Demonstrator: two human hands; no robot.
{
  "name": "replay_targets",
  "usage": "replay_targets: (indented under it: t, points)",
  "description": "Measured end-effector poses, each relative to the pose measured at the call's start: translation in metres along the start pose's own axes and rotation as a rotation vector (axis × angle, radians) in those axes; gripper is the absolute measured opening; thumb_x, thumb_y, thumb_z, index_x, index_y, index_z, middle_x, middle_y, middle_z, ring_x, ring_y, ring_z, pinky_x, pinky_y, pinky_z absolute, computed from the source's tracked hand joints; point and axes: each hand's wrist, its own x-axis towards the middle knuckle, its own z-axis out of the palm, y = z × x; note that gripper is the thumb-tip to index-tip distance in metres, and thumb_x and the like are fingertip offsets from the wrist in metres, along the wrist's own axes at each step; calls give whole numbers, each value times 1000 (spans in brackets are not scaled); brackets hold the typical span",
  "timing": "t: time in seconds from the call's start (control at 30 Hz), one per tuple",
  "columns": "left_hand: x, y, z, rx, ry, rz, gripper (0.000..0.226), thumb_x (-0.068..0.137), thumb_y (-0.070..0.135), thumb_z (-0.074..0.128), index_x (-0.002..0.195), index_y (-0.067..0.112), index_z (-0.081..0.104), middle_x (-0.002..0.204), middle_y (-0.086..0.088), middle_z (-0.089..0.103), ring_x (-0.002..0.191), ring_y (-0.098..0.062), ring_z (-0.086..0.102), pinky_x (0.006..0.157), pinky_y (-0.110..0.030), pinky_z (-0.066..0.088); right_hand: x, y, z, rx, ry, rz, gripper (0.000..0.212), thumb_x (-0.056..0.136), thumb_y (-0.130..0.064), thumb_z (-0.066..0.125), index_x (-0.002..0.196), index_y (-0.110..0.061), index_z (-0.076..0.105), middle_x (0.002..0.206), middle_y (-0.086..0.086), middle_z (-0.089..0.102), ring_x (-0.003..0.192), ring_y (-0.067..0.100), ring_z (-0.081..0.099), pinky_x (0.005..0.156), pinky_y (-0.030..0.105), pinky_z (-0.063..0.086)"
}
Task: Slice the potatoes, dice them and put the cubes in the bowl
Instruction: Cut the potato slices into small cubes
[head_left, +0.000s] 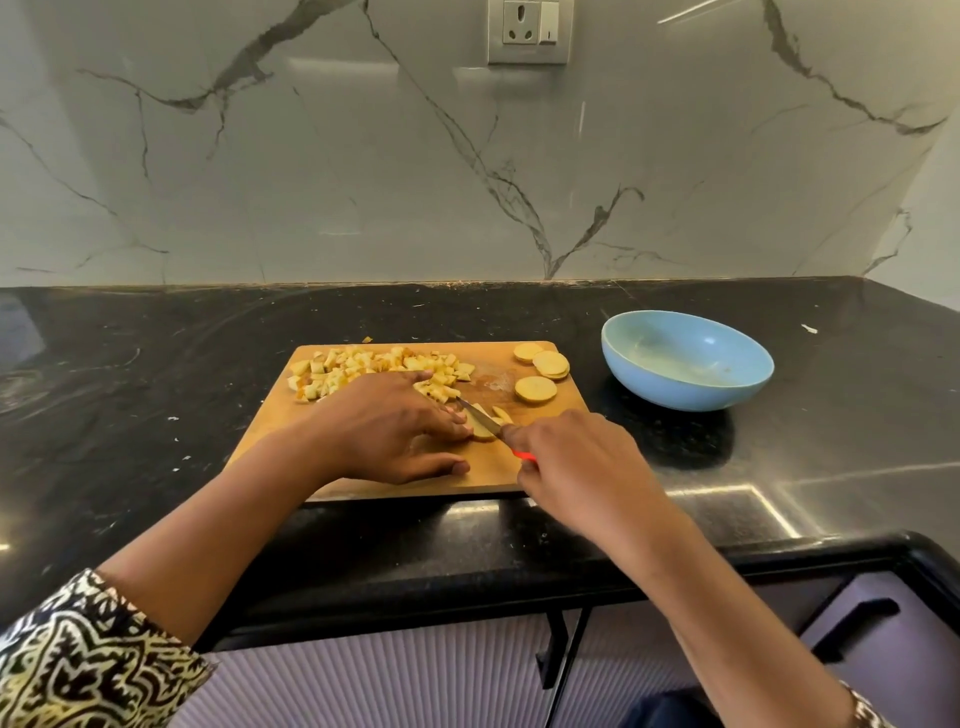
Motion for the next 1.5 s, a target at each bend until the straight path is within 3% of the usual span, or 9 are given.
replay_targets:
  t: [0.1, 0.23, 0.43, 0.57, 0.93, 1.07, 1.27, 1.4, 1.5]
  points:
    - [2, 0, 0, 37, -20, -13, 68, 84, 70, 19, 132, 35, 52, 133, 19, 52, 131, 0, 40, 119, -33, 15, -14, 7, -5, 21, -17, 0, 34, 97, -25, 45, 130, -28, 55, 95, -1, 64, 82, 16, 58, 66, 30, 50]
    - [1, 1, 0, -5, -11, -7, 76, 79, 74, 14, 131, 34, 52, 134, 20, 51, 130, 3, 40, 116, -27, 11, -44, 10, -14, 66, -18, 13, 46, 97, -29, 43, 141, -39, 41, 96, -8, 64, 82, 12, 58, 67, 26, 48]
    - [-1, -4, 1, -71, -29, -25, 85, 75, 84, 6, 133, 39, 48, 139, 21, 47, 133, 4, 34, 118, -31, 18, -52, 14, -29, 78, 14, 32, 42, 96, -31, 46, 137, -45, 45, 87, -12, 61, 74, 8, 57, 63, 23, 48]
    - [-1, -4, 0, -11, -70, -35, 60, 89, 68, 20, 136, 39, 45, 142, 20, 42, 136, 5, 28, 118, -29, 13, -38, 10, -17, 103, 97, 46, 43, 97, -33, 47, 138, -43, 44, 97, -9, 66, 81, 10, 59, 71, 28, 52]
    - [-1, -6, 1, 4, -71, -31, 63, 87, 65, 16, 138, 40, 43, 145, 19, 38, 138, 6, 22, 113, -22, 4, -9, 11, 2, 201, 4, 11, 43, 95, -27, 52, 136, -38, 49, 93, -11, 64, 59, 4, 44, 51, 17, 35]
    - [0, -6, 2, 8, -82, -30, 65, 88, 69, 15, 137, 39, 44, 145, 19, 38, 138, 5, 23, 114, -26, 2, 0, 11, 6, 277, -50, 38, 42, 93, -26, 52, 134, -33, 54, 110, -7, 68, 67, 6, 54, 67, 28, 52]
    - [0, -4, 0, -41, -86, -49, 49, 94, 56, 28, 135, 37, 47, 141, 22, 42, 136, 9, 22, 115, -29, -5, -33, 3, 5, 191, -39, 45, 46, 97, -29, 48, 142, -36, 42, 99, -6, 64, 85, 14, 58, 75, 33, 52]
    - [0, -6, 2, -127, -50, -54, 45, 94, 54, 34, 132, 36, 51, 139, 20, 46, 134, 8, 29, 115, -26, -3, -46, 15, -15, 171, -81, 60, 40, 93, -31, 52, 132, -42, 52, 75, -19, 49, 64, 2, 45, 58, 18, 38]
    - [1, -8, 4, -259, 7, -92, 38, 93, 50, 44, 125, 38, 58, 132, 21, 54, 129, 7, 38, 119, -32, 7, -49, 28, -30, 231, -119, 86, 38, 89, -30, 57, 122, -48, 59, 69, -12, 57, 58, 3, 46, 52, 17, 32]
